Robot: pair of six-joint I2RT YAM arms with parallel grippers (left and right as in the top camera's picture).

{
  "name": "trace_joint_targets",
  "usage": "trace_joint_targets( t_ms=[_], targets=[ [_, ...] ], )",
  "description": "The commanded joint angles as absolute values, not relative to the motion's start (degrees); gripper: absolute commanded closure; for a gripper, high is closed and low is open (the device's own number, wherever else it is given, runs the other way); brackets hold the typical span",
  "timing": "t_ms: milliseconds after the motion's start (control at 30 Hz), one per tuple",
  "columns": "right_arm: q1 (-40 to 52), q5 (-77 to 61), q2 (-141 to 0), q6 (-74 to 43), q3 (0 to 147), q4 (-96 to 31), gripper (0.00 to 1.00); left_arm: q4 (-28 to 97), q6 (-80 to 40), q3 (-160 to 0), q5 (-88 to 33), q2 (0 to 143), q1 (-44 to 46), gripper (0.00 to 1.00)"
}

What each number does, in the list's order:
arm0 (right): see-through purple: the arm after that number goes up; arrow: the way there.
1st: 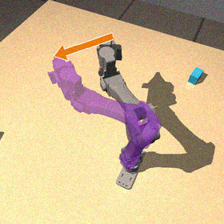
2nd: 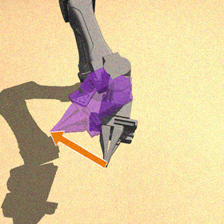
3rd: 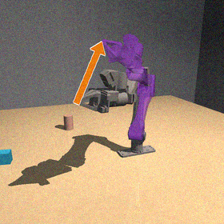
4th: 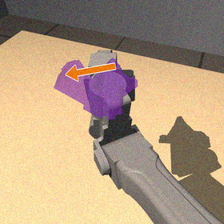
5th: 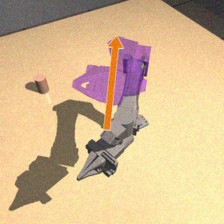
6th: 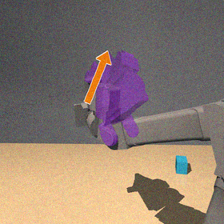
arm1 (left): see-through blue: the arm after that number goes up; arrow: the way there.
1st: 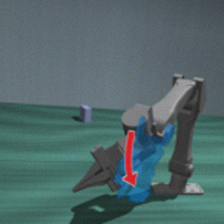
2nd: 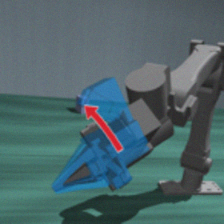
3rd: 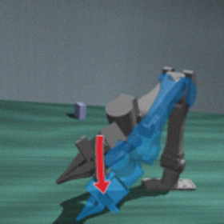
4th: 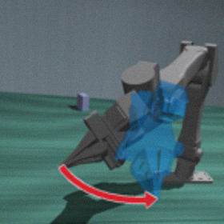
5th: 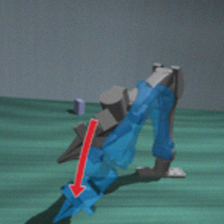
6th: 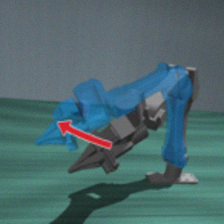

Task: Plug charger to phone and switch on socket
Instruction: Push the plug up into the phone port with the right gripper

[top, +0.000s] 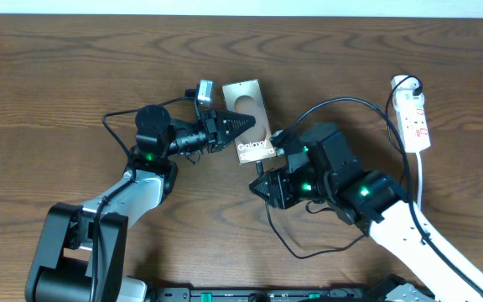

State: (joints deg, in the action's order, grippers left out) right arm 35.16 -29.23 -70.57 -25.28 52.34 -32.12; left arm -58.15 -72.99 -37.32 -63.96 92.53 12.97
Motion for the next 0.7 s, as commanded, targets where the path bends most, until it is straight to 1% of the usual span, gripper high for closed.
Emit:
trace_joint_targets(
  t_ms=[0,100,167,333,400,600,667],
  targets=[
    [36.88,-23.4,-70.52,-26.81,52.82,-32.16,0.77,-59.07,-71.57,-38.59,-63.7,91.77,13.06,0.93],
    [36.84,-19.55,-70.52,-28.53,52.82,-31.79,0.88,-59.07,-71.57,-38.59,-63.92,91.77,13.06,0.92],
    [36.8,-17.91,-70.52,-28.91,52.82,-30.39,0.98,-59.07,-71.57,-38.59,-64.05,91.77,13.06,0.93],
    [36.8,-17.43,-70.52,-28.88,52.82,-19.22,0.99,-59.07,-70.48,-38.59,-65.73,91.77,13.23,0.93],
    [36.82,-17.47,-70.52,-28.93,52.82,-16.75,0.99,-59.09,-70.28,-38.59,-66.63,91.77,13.47,0.93],
    [36.86,-17.45,-70.52,-29.19,52.8,-22.28,0.99,-59.09,-70.28,-38.59,-68.18,91.77,13.58,0.92],
    [36.84,-16.75,-70.52,-29.15,52.8,-21.3,0.99,-59.07,-70.28,-38.59,-68.38,91.77,13.61,0.93]
  ],
)
